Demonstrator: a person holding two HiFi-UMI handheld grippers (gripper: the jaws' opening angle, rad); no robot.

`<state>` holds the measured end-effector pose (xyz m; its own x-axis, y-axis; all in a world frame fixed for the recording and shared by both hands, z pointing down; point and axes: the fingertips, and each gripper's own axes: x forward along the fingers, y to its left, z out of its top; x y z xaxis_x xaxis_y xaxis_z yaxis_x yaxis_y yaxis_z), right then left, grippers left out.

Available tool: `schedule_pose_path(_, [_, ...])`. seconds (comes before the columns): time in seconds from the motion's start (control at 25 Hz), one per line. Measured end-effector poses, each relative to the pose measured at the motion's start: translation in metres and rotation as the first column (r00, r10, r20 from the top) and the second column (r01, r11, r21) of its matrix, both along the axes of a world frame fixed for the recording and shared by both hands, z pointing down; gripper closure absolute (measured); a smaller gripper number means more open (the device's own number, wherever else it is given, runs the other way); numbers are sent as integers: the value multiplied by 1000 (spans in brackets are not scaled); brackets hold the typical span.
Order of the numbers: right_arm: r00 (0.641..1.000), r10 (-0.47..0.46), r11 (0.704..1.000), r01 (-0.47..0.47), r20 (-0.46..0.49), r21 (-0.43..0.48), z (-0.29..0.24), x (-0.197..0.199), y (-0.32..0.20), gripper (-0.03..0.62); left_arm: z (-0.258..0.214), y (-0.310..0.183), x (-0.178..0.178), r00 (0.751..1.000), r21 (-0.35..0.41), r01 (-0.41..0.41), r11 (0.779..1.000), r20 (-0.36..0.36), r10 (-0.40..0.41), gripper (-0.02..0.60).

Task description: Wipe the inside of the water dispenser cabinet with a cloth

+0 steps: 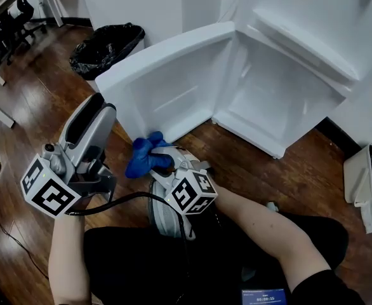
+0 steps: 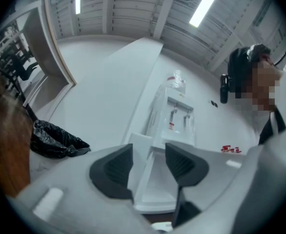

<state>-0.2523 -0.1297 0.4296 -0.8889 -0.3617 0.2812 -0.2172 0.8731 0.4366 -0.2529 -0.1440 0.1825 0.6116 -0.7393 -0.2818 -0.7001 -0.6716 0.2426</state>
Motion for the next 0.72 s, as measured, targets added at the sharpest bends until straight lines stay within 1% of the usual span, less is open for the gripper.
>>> schedule_pose_path(0.08, [998, 1, 1000, -2, -57, -10, 22, 3, -4, 487, 0, 0, -1, 1000, -1, 2, 1000, -3, -2, 371])
schedule_pose_path(0.16, [993, 25, 999, -28, -114, -23, 44, 12, -14, 487, 0, 0, -1, 1000, 0, 2, 1000, -5, -2, 371])
schedule_pose_path(0.24, [983, 94, 994, -102, -156, -43, 62, 31, -36, 487, 0, 1, -1, 1000, 2, 3, 1000, 2, -3, 371])
schedule_pose_path(0.32, [964, 204, 973, -218, -169, -72, 72, 59, -67, 487, 1, 1, 0, 1000, 4, 6, 1000, 8, -6, 371])
schedule_pose_path(0.36, [949, 267, 955, -284, -168, -84, 73, 75, -84, 487, 1, 1, 0, 1000, 3, 8, 1000, 10, -8, 371])
schedule_pose_path(0.4, [928, 334, 931, -352, -165, -96, 73, 93, -100, 487, 1, 1, 0, 1000, 2, 9, 1000, 11, -9, 371])
schedule_pose_path(0.44, [900, 405, 899, -424, -160, -112, 74, 113, -116, 487, 1, 1, 0, 1000, 1, 8, 1000, 11, -8, 371])
schedule_pose_path(0.48, [865, 477, 858, -497, -154, -133, 74, 134, -131, 487, 1, 1, 0, 1000, 0, 8, 1000, 11, -8, 372])
schedule_pose_path(0.52, [825, 547, 809, -565, -145, -160, 74, 154, -145, 487, 1, 1, 1, 1000, -1, 7, 1000, 11, -7, 373])
schedule_pose_path(0.56, [784, 606, 761, -621, -133, -190, 73, 174, -157, 487, 1, 1, 1, 1000, -2, 6, 1000, 12, -6, 373])
schedule_pose_path(0.6, [752, 649, 722, -657, -120, -217, 71, 189, -166, 487, 2, 1, 1, 1000, -2, 6, 1000, 13, -6, 373])
schedule_pose_path(0.64, [732, 673, 698, -677, -107, -233, 68, 199, -172, 487, 2, 1, 1, 1000, -1, 5, 1000, 14, -5, 373])
schedule_pose_path(0.68, [723, 684, 690, -685, -97, -233, 63, 204, -175, 487, 2, 0, 2, 1000, 1, 6, 1000, 18, -6, 374])
schedule_pose_path(0.72, [720, 688, 690, -689, -94, -223, 57, 206, -176, 487, 2, 0, 2, 1000, 6, 9, 1000, 28, -9, 374])
